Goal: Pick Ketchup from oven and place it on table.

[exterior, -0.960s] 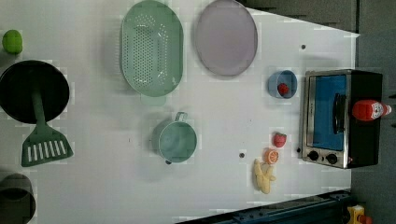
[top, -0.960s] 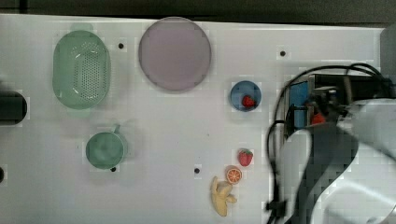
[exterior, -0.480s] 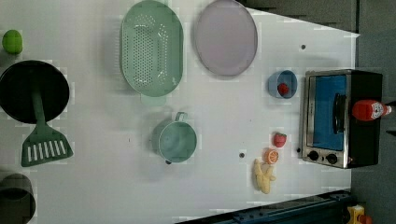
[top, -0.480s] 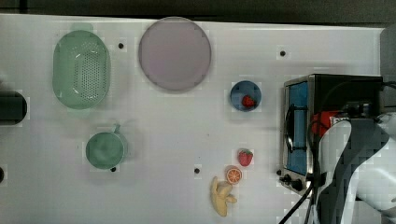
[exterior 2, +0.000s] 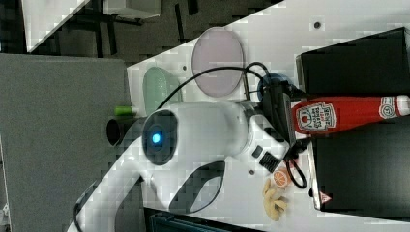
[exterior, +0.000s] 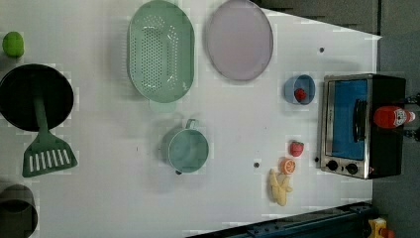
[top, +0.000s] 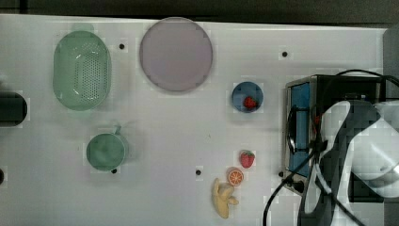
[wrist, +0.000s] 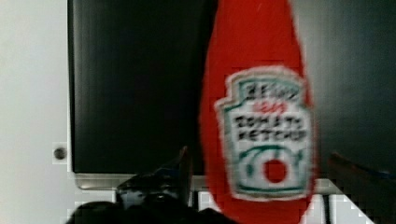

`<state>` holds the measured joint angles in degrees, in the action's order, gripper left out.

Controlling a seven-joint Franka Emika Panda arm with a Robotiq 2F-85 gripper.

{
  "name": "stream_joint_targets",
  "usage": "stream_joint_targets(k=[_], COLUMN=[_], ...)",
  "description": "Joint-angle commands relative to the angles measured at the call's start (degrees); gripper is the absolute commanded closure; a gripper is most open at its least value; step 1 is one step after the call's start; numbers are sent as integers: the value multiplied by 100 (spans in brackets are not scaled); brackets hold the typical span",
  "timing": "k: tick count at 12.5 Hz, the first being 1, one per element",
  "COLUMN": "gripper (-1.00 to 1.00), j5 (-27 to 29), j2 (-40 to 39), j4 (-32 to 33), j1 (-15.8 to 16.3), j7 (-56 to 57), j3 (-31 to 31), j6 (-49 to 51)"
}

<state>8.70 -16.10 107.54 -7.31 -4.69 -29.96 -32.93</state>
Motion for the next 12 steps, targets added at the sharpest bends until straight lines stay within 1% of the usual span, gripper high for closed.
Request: stream_joint_targets(k=[1, 4, 5, 7, 8, 10, 12], gripper=[-100, -100, -91, -43, -27, -27, -27], j5=[153, 222, 223, 223, 222, 222, 203], j2=[-171, -262, -273, -272, -257, -250, -209], j4=[-131, -93, -57, -12, -19, -34, -216], j1=[-89, -91, -92, -92, -88, -88, -86], j7=[-67, -67, -67, -67, -67, -67, -67], j3=[-79, -71, -71, -71, -72, -84, -96], j6=[-211, -239, -260, -338, -347, -343, -329])
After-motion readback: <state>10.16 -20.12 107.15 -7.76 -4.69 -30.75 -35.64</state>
